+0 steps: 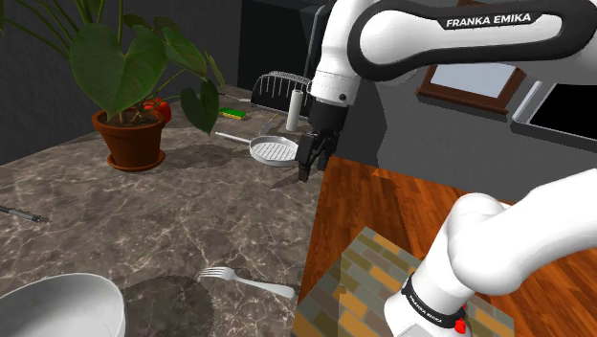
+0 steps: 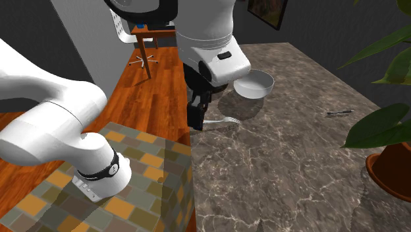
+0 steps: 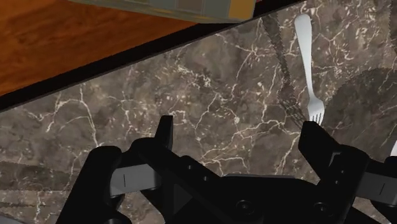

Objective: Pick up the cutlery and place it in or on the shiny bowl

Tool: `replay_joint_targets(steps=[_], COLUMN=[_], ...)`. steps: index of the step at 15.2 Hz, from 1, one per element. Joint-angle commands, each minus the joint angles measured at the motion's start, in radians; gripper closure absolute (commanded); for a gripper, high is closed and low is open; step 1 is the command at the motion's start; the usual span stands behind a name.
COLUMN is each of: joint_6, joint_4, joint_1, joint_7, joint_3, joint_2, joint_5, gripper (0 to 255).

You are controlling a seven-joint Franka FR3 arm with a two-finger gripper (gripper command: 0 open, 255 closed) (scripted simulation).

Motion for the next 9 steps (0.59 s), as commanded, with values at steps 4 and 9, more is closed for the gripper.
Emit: replay_joint_targets(steps=[4,9], joint_6=[0.127,0.249], joint_4=[-0.038,-0.048], joint_1=[0.058,0.113], joint_7=[-0.02,-0.038], joint_3=[0.06,0.123], joint_2=[0.1,0.222], joint_5=[0.049,0.092], gripper=[0,0])
